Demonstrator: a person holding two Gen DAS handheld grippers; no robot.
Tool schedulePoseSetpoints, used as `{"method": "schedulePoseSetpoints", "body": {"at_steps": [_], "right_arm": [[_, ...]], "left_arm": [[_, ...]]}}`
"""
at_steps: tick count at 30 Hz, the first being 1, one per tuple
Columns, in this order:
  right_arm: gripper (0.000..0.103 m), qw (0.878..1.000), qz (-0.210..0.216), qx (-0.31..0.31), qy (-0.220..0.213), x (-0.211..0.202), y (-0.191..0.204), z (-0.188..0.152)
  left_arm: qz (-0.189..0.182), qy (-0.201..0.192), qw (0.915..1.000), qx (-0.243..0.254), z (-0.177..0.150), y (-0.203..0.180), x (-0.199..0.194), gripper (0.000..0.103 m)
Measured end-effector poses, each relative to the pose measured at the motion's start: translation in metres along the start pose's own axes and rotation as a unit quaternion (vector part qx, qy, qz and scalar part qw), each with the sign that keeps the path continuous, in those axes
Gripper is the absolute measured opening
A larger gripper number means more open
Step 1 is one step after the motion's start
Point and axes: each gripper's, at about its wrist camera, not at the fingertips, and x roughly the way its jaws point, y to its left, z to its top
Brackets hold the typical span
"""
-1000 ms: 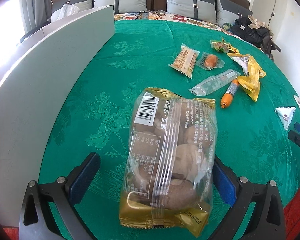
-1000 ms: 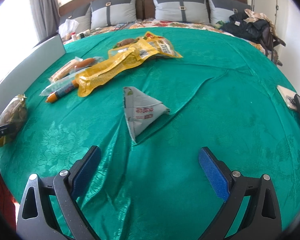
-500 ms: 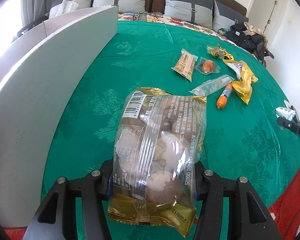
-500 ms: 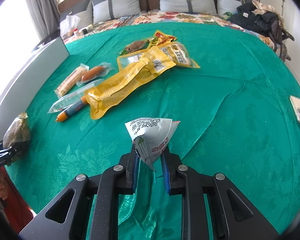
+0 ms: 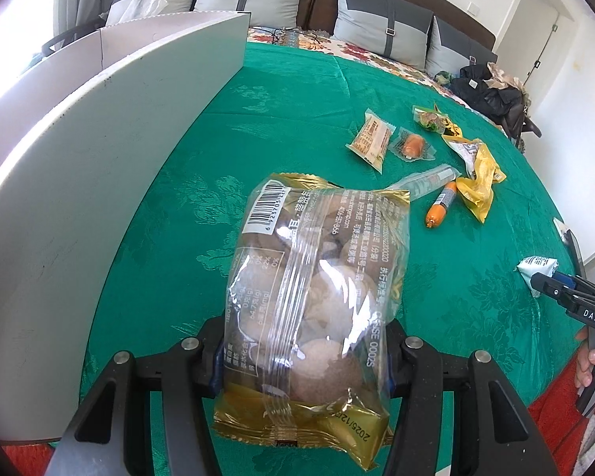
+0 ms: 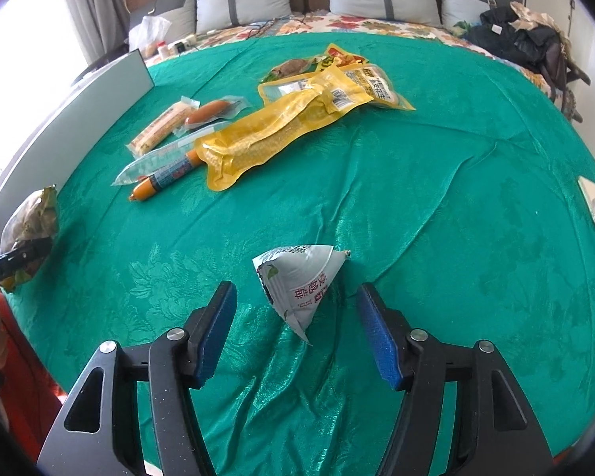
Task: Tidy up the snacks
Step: 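Carry the snack bag with the left tool while the right tool grasps the white triangle pack, then drop the snack bag and triangle pack into the white box with both tools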
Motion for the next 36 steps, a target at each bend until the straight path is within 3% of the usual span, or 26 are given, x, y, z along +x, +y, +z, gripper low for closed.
{"method": "schedulePoseSetpoints", "body": {"at_steps": [6, 7, 13, 17, 19, 22, 27, 29, 31, 33, 34, 35, 36], "right_arm": [[0.063, 1.0, 0.002, -0.017, -0.008, 0.009, 0.011, 0.014], [0.034, 1.0, -0.01, -0.017, 0.001, 0.013, 0.011, 0.015], [0.028, 0.999, 0.003, 0.018, -0.032, -0.009, 0.012, 0.01], [0.028, 0.999, 0.016, 0.029, -0.023, -0.011, 0.02, -0.001], [0.028, 0.999, 0.032, 0.028, -0.031, -0.017, 0.033, 0.006], [0.028, 0.995, 0.077, 0.011, -0.055, -0.036, 0.068, 0.038], [0.028, 0.973, 0.194, -0.063, -0.105, -0.079, 0.182, 0.121], [0.029, 0.96, 0.243, -0.09, -0.109, -0.088, 0.236, 0.151], [0.029, 0.949, 0.28, -0.1, -0.107, -0.086, 0.284, 0.175], [0.038, 0.943, 0.306, -0.094, -0.096, -0.076, 0.321, 0.194], [0.062, 0.943, 0.31, -0.089, -0.087, -0.072, 0.333, 0.2], [0.072, 0.943, 0.309, -0.082, -0.089, -0.07, 0.338, 0.202], [0.072, 0.943, 0.31, -0.075, -0.098, -0.071, 0.337, 0.201]], "left_arm": [[-0.002, 0.003, 0.9999, 0.01, -0.002, -0.006, 0.002, 0.054], [-0.004, 0.002, 0.9999, 0.013, -0.002, -0.007, 0.001, 0.054], [-0.023, 0.004, 0.9996, 0.016, -0.004, -0.013, -0.005, 0.054], [-0.053, 0.013, 0.9985, -0.006, -0.005, -0.016, -0.014, 0.054], [-0.085, 0.012, 0.9957, -0.036, -0.001, -0.012, -0.031, 0.054], [-0.117, -0.023, 0.9904, -0.07, 0.019, 0.005, -0.077, 0.054], [-0.029, -0.09, 0.9906, -0.099, 0.068, 0.078, -0.151, 0.054], [0.032, -0.091, 0.9881, -0.12, 0.081, 0.12, -0.161, 0.055], [0.095, -0.073, 0.9833, -0.137, 0.088, 0.163, -0.157, 0.063], [0.153, -0.034, 0.9769, -0.145, 0.087, 0.199, -0.148, 0.084], [0.161, -0.026, 0.975, -0.15, 0.081, 0.212, -0.147, 0.084], [0.157, -0.023, 0.9745, -0.159, 0.074, 0.222, -0.15, 0.084], [0.15, -0.026, 0.9742, -0.166, 0.066, 0.228, -0.154, 0.085]]}}
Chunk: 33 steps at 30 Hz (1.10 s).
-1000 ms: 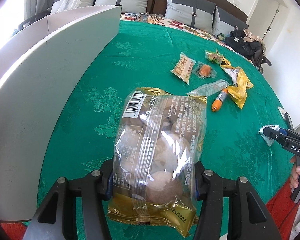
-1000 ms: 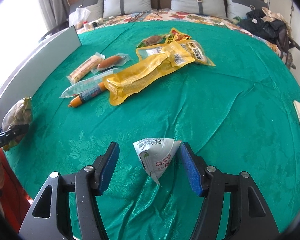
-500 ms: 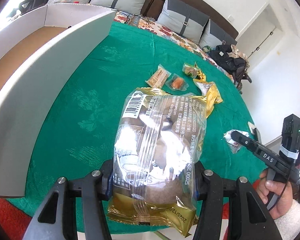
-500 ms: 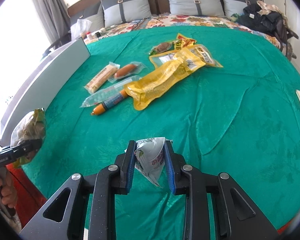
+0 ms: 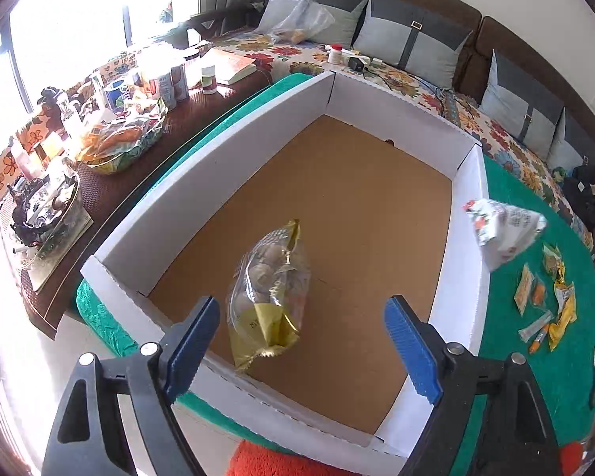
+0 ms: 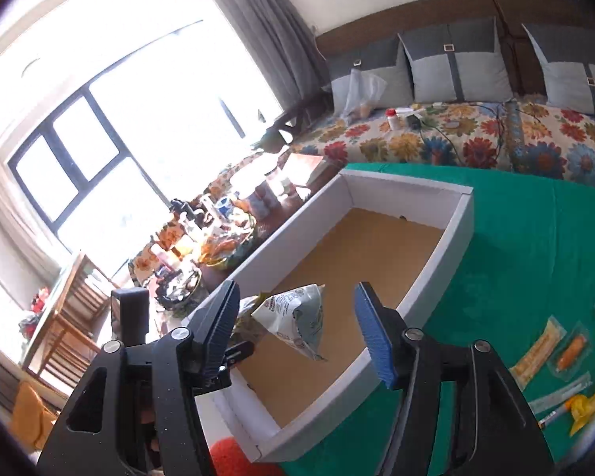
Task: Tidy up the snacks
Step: 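Drop the snack bag and triangle pack into the white box with both tools, then withdraw both open tools from the box back over the bed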
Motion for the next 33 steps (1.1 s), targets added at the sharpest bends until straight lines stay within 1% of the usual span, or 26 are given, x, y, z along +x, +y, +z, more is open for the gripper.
{"method": "schedulePoseSetpoints", "body": {"at_steps": [2, 3, 4, 5, 7, 9, 10, 12, 13, 14, 15, 17, 18, 19, 22, 23, 24, 26, 29, 31, 33], "right_arm": [[0.072, 1.0, 0.008, 0.002, -0.009, -0.011, -0.008, -0.01], [0.073, 1.0, 0.001, -0.001, -0.009, -0.017, -0.017, -0.02], [0.074, 1.0, -0.019, -0.008, -0.005, -0.022, -0.03, -0.031], [0.074, 0.999, -0.046, -0.019, 0.0, -0.029, -0.045, -0.045], [0.074, 0.992, -0.117, -0.039, 0.014, -0.046, -0.089, -0.082], [0.074, 0.976, -0.206, -0.053, 0.041, -0.064, -0.143, -0.126], [0.073, 0.966, -0.245, -0.055, 0.056, -0.077, -0.169, -0.147], [0.073, 0.946, -0.312, -0.047, 0.077, -0.109, -0.218, -0.182], [0.073, 0.936, -0.341, -0.04, 0.079, -0.126, -0.238, -0.195], [0.073, 0.927, -0.366, -0.033, 0.078, -0.143, -0.256, -0.206], [0.073, 0.919, -0.387, -0.024, 0.077, -0.159, -0.272, -0.213], [0.073, 0.906, -0.418, -0.003, 0.07, -0.184, -0.296, -0.221], [0.073, 0.903, -0.425, 0.009, 0.064, -0.193, -0.307, -0.223], [0.073, 0.902, -0.428, 0.021, 0.059, -0.2, -0.314, -0.225], [0.073, 0.9, -0.431, 0.049, 0.049, -0.206, -0.329, -0.23], [0.073, 0.898, -0.434, 0.057, 0.051, -0.204, -0.334, -0.232], [0.074, 0.899, -0.431, 0.068, 0.046, -0.203, -0.338, -0.234], [0.082, 0.9, -0.423, 0.096, 0.032, -0.205, -0.344, -0.236], [0.086, 0.9, -0.422, 0.099, 0.034, -0.205, -0.345, -0.236], [0.087, 0.899, -0.425, 0.098, 0.035, -0.204, -0.345, -0.236], [0.087, 0.899, -0.426, 0.099, 0.034, -0.205, -0.344, -0.237]], "left_arm": [[0.005, -0.013, 0.9998, -0.013, -0.014, 0.01, -0.006, 0.085], [0.012, -0.023, 0.9995, -0.018, -0.019, 0.011, -0.01, 0.085], [0.015, -0.035, 0.999, -0.023, -0.024, 0.009, -0.014, 0.085], [0.006, -0.051, 0.9983, -0.027, -0.028, 0.005, -0.019, 0.085], [-0.038, -0.078, 0.9957, -0.031, -0.027, -0.009, -0.027, 0.085], [-0.068, -0.091, 0.9934, -0.016, -0.022, -0.034, -0.028, 0.085], [-0.074, -0.093, 0.9929, -0.001, -0.018, -0.049, -0.025, 0.085], [-0.074, -0.091, 0.9926, 0.032, -0.015, -0.079, -0.012, 0.085], [-0.065, -0.086, 0.9929, 0.05, -0.014, -0.094, -0.001, 0.085], [-0.044, -0.074, 0.9937, 0.072, -0.014, -0.11, 0.012, 0.085], [-0.023, -0.055, 0.9941, 0.09, -0.015, -0.123, 0.027, 0.085], [-0.004, -0.011, 0.9937, 0.111, -0.022, -0.143, 0.054, 0.085], [-0.001, -0.006, 0.9931, 0.117, -0.026, -0.152, 0.058, 0.08], [0.012, -0.007, 0.9922, 0.124, -0.029, -0.16, 0.06, 0.08], [0.001, -0.008, 0.9936, 0.113, -0.034, -0.175, 0.057, 0.08], [0.0, -0.007, 0.9943, 0.106, -0.036, -0.177, 0.057, 0.08], [0.003, -0.009, 0.9944, 0.105, -0.038, -0.181, 0.057, 0.08], [0.017, -0.018, 0.9937, 0.11, -0.043, -0.184, 0.056, 0.08], [0.022, -0.018, 0.9945, 0.101, -0.044, -0.183, 0.058, 0.08], [0.015, -0.014, 0.9959, 0.088, -0.044, -0.182, 0.059, 0.08], [0.014, -0.014, 0.996, 0.087, -0.044, -0.184, 0.058, 0.08]]}}
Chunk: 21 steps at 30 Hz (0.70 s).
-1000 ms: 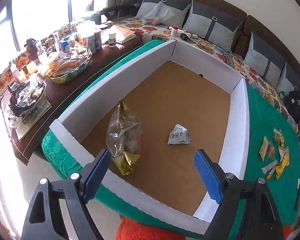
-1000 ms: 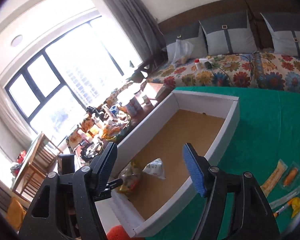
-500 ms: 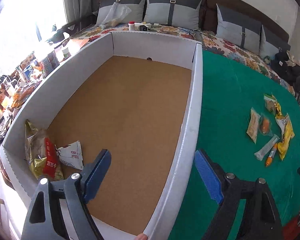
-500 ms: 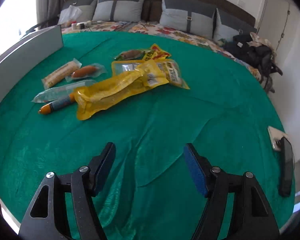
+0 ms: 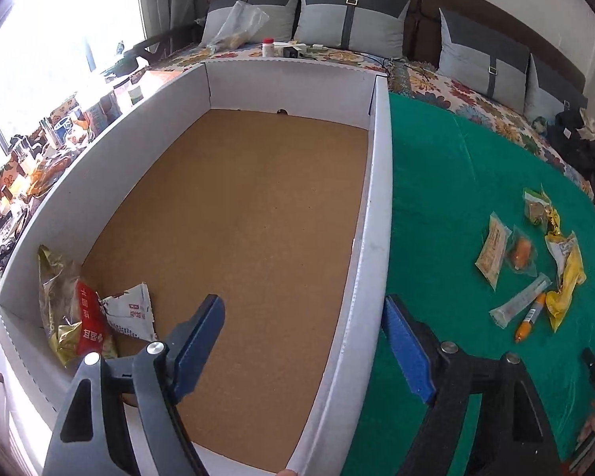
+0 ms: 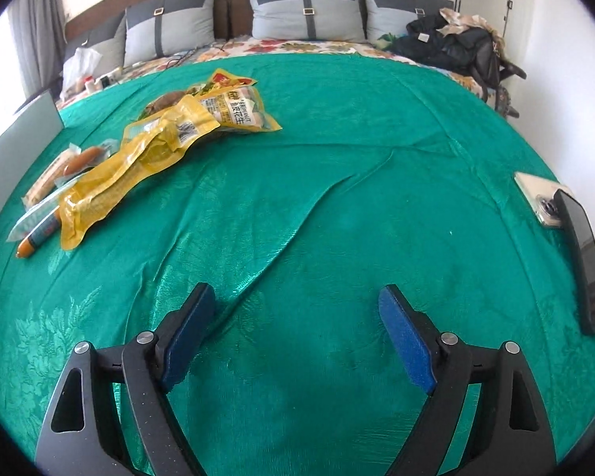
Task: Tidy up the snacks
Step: 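Withdraw both open tools from the box back over the bed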
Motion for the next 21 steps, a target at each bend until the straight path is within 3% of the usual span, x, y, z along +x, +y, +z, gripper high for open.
{"method": "schedulePoseSetpoints", "body": {"at_steps": [4, 7, 9, 11, 13, 15, 17, 21], "right_arm": [[0.087, 1.0, 0.0, 0.0, 0.0, 0.0, 0.0, 0.0], [0.087, 1.0, 0.0, 0.0, 0.0, 0.0, 0.0, 0.0], [0.087, 1.0, 0.0, 0.0, 0.0, 0.0, 0.0, 0.0], [0.087, 1.0, 0.0, 0.0, 0.0, 0.0, 0.0, 0.0], [0.088, 1.0, 0.0, 0.0, 0.0, 0.0, 0.0, 0.0], [0.088, 1.0, 0.0, 0.0, -0.001, 0.0, -0.001, -0.001], [0.088, 1.0, 0.0, 0.0, -0.002, 0.0, -0.001, -0.001], [0.088, 1.0, 0.0, 0.0, -0.002, -0.001, -0.002, -0.002]], "left_arm": [[-0.004, -0.02, 0.9998, -0.007, 0.002, 0.004, -0.014, 0.08], [0.023, -0.124, 0.9916, -0.028, 0.001, 0.002, -0.062, 0.08], [0.019, -0.193, 0.981, -0.014, -0.003, -0.013, -0.097, 0.089], [0.007, -0.236, 0.9717, 0.003, -0.007, -0.032, -0.125, 0.101], [-0.013, -0.264, 0.9642, 0.021, -0.016, -0.055, -0.147, 0.103], [-0.049, -0.268, 0.9611, 0.049, -0.027, -0.08, -0.158, 0.103], [-0.085, -0.247, 0.962, 0.079, -0.041, -0.106, -0.156, 0.103], [-0.141, -0.142, 0.9694, 0.142, -0.084, -0.157, -0.107, 0.103]]}}
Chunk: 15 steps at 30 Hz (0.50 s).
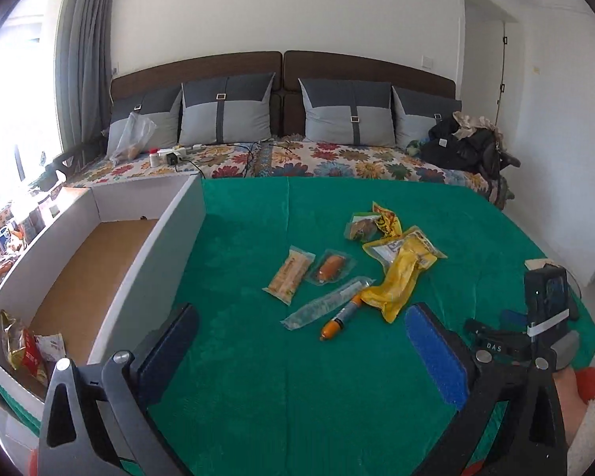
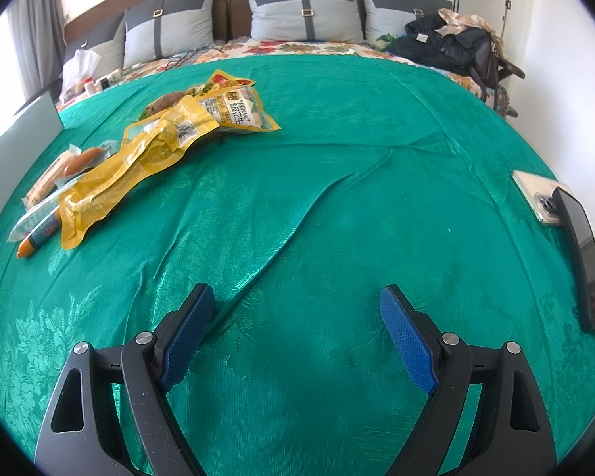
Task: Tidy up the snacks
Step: 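Withdraw both open tools from the box back over the bed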
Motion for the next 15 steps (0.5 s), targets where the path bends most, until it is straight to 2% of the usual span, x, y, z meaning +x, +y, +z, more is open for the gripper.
{"method": "schedulePoseSetpoints", "body": {"at_steps": [3, 6, 9, 13, 15], "right_arm": [[0.088, 1.0, 0.0, 0.0, 0.0, 0.0, 0.0, 0.0], [0.088, 1.0, 0.0, 0.0, 0.0, 0.0, 0.0, 0.0], [0.088, 1.0, 0.0, 0.0, 0.0, 0.0, 0.0, 0.0], [0.088, 1.0, 0.0, 0.0, 0.0, 0.0, 0.0, 0.0], [0.088, 1.0, 0.0, 0.0, 0.0, 0.0, 0.0, 0.0]], "left_arm": [[-0.009, 0.072, 0.9969, 0.031, -0.04, -0.02, 0.046, 0.103], [0.006, 0.116, 0.9926, 0.036, -0.054, -0.019, 0.079, 0.103], [0.016, 0.123, 0.9919, 0.026, -0.055, -0.005, 0.102, 0.103], [0.016, 0.162, 0.9866, -0.002, -0.062, 0.02, 0.131, 0.103], [0.02, 0.141, 0.9898, -0.005, -0.069, 0.022, 0.128, 0.102]]}}
